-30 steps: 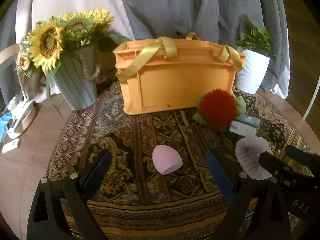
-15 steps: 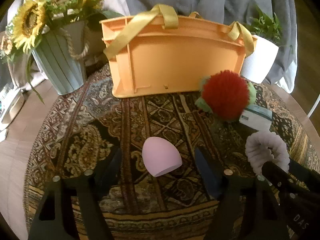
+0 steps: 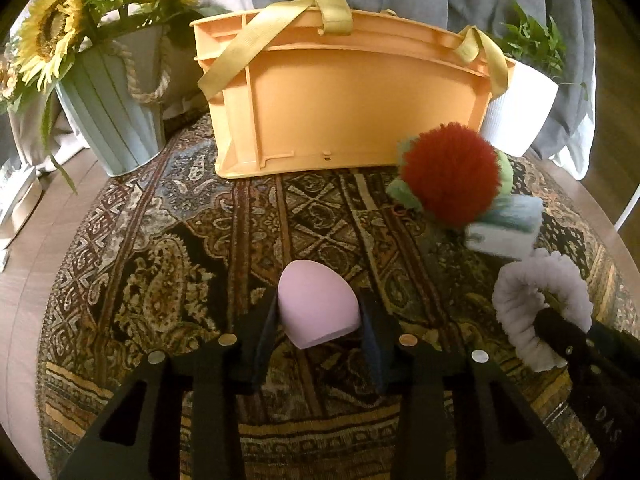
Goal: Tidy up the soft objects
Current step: 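Lift the sponge and towel and carry both over the crate, then open both tools to release the sponge and towel into the crate, then withdraw both tools from the crate, then move the right tool toward the yellow toy while the left tool approaches the red pompom, then grasp the blue tissue pack with the left tool while the right tool grasps the yellow minion toy, then lift the tissue pack and minion toy and carry both over the crate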
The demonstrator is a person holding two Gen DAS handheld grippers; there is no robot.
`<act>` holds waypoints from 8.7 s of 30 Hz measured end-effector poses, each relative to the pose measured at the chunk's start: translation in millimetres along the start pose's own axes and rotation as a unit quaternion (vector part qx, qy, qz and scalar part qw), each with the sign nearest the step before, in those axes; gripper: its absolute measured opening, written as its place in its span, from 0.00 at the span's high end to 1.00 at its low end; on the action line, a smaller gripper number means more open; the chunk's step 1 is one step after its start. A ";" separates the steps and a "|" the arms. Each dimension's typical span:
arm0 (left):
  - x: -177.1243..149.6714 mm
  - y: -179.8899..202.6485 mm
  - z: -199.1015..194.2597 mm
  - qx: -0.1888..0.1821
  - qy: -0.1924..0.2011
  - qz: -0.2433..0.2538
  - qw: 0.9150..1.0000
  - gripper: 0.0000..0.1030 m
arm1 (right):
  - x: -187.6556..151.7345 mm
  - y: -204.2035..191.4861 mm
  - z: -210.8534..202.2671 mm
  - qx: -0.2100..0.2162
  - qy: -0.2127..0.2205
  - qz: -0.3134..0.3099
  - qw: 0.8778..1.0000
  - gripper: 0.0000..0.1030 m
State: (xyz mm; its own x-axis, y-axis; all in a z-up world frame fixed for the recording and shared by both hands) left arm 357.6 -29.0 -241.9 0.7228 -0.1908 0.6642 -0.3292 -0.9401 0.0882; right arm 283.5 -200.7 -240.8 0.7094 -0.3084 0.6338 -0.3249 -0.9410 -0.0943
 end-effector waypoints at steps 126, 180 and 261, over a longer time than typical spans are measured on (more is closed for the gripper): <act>176.3 44.1 -118.1 0.047 0.151 0.029 0.987 0.24 | 217.7 -9.9 -68.2 0.079 0.118 -0.067 0.988 0.37; 53.8 117.6 -57.5 -0.178 0.036 0.350 0.919 0.28 | 28.9 36.3 -26.5 -0.044 -0.115 0.037 0.992 0.37; 70.5 110.1 -63.3 -0.101 0.020 0.154 0.983 0.51 | 66.8 29.7 -43.6 0.064 0.014 -0.066 0.996 0.75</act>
State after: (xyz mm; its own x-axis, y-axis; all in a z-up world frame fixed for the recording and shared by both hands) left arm 333.8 -128.1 -138.4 0.5473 -0.4425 0.7104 -0.6450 -0.7639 0.0211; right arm 293.9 -243.2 -167.8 0.7229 -0.1788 0.6675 -0.1467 -0.9836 -0.1046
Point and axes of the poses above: each gripper's, at about its wrist camera, not at the fingertips, and z roughly the way its jaws point, y to its right, x to its top, the point moved 5 cm from there along z, roughly the way its jaws point, and after that the axes turned 5 degrees about -x, right-handed, at the moved point
